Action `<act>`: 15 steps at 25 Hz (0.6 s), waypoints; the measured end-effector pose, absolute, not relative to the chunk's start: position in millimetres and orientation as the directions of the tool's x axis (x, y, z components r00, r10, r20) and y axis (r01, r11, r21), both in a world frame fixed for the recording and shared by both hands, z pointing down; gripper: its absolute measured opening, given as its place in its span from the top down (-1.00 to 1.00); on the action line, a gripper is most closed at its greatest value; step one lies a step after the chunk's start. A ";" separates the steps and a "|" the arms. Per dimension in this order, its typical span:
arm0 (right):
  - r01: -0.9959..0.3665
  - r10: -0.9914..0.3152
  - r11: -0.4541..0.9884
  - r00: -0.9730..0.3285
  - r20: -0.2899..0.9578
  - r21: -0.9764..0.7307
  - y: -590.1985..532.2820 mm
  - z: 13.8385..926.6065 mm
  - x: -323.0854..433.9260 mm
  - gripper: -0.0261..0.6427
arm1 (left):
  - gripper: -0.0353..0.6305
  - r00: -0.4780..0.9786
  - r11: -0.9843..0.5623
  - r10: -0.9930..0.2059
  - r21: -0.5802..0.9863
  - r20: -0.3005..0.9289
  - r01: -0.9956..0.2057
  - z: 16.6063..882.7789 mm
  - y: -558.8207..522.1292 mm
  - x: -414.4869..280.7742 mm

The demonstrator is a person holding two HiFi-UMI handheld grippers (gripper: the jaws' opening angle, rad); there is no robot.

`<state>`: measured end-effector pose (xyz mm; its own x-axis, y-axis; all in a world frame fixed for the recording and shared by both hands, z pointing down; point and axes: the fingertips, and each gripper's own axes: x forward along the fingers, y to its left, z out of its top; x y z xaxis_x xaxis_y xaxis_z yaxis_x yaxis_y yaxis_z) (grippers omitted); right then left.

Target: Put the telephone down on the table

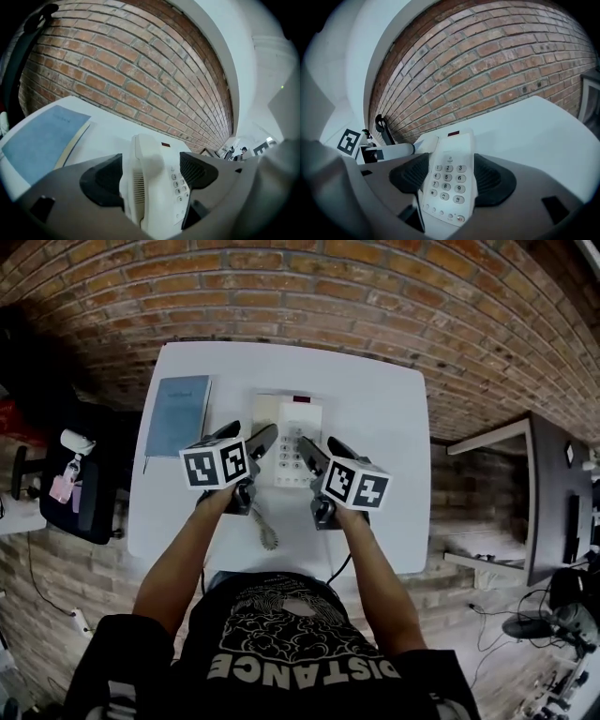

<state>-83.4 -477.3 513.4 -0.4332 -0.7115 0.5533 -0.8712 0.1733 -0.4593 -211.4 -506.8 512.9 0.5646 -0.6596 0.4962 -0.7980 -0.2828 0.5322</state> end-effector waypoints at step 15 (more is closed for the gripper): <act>-0.874 -0.785 0.405 -0.482 0.388 -0.268 -453.8 393.3 -71.0 0.28 | 0.16 0.511 -0.430 -0.804 0.297 0.303 -0.852 364.3 -473.7 -210.4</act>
<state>-71.0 -453.8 393.3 -0.4823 -0.7852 0.3884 -0.8744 0.4046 -0.2679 -210.4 -473.7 364.3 0.5114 -0.8042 0.3029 -0.8524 -0.4302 0.2971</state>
